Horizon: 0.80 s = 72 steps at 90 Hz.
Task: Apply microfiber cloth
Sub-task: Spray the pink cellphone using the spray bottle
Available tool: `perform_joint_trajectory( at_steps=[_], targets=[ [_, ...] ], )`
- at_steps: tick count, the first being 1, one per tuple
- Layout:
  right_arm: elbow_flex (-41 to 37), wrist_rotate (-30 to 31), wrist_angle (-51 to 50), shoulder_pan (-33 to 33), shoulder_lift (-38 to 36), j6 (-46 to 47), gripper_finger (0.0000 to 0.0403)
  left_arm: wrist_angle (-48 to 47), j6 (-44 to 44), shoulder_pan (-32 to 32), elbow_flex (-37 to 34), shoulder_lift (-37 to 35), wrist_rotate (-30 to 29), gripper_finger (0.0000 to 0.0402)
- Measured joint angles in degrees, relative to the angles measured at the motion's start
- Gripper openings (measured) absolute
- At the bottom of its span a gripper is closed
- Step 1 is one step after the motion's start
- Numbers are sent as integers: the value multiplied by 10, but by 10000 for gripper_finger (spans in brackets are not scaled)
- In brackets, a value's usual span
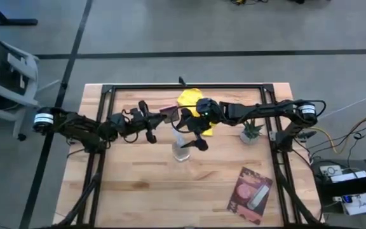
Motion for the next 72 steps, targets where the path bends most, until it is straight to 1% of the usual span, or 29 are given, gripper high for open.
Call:
perform_joint_trajectory(
  at_steps=[19, 37, 48, 61, 72],
  targets=[
    [0, -5, 29, 0, 16, -26, 369, 0, -2, 0, 0, 0, 0, 9],
    [0, -16, 31, 5, 31, -35, 369, -6, -5, 0, -1, -8, 0, 9],
    [0, -17, 35, 6, 31, -36, 369, -41, -9, 0, -2, -41, 0, 9],
    [0, -15, 48, 5, 31, -35, 369, -124, -47, -2, -4, -93, 0, 9],
    [0, -15, 56, 5, 31, -33, 369, -153, -46, -30, -4, -130, -4, 9]
  ],
)
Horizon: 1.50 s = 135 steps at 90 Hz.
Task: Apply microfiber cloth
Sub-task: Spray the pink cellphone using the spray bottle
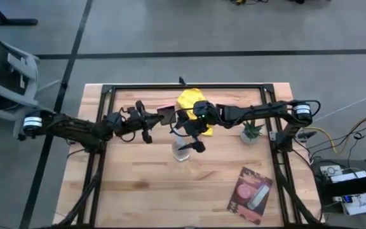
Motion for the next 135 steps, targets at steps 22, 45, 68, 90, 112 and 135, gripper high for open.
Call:
perform_joint_trajectory(
  at_steps=[22, 45, 68, 90, 112, 135],
  targets=[
    [0, 0, 3, 0, 0, 10, 369, -14, 85, -77, 0, -41, -162, 9],
    [0, 0, 4, 0, 0, 5, 369, -2, 77, -83, 0, -24, -192, 9],
    [0, 0, 3, 0, 0, 4, 369, 15, 84, -83, 21, 2, -191, 9],
    [0, 0, 2, 0, 0, 4, 369, 16, 90, -83, 34, 6, -191, 9],
    [0, 0, -2, 0, 0, 9, 369, 22, 89, -83, 34, 0, -191, 9],
    [-1, 0, -2, 0, 0, 10, 369, 22, 90, -83, 34, -6, -191, 9]
  ],
)
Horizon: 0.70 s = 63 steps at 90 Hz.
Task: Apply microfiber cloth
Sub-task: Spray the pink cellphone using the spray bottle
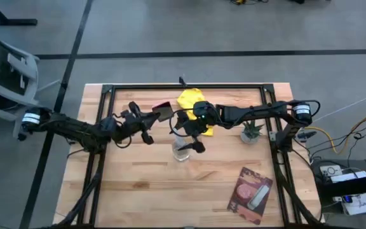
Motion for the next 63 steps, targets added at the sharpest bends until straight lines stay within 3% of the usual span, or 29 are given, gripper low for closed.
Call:
perform_joint_trajectory(
  at_steps=[28, 43, 63],
  targets=[
    [0, 0, -6, 0, 0, 0, 368, -40, -20, 0, 0, 0, -1, 9],
    [0, 0, -14, 0, 0, 5, 368, -71, -21, 0, 0, -13, -40, 9],
    [0, 0, -13, 0, 0, 5, 368, -104, -47, 0, 0, -39, -26, 9]
  ],
)
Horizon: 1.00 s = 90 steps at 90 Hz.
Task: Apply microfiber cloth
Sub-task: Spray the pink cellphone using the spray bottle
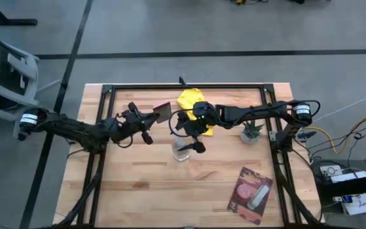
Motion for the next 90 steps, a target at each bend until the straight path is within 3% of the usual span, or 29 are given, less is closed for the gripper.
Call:
perform_joint_trajectory(
  at_steps=[48, 74, 90],
  targets=[
    [1, 0, 1, 0, 0, 1, 357, -49, -64, 1, 0, 3, -18, 9],
    [1, 0, 0, 0, 0, 2, 281, -51, -58, 1, 0, 1, -15, 9],
    [1, -3, -1, 0, 0, 6, 208, -48, -49, 1, 0, 0, -15, 9]
  ],
)
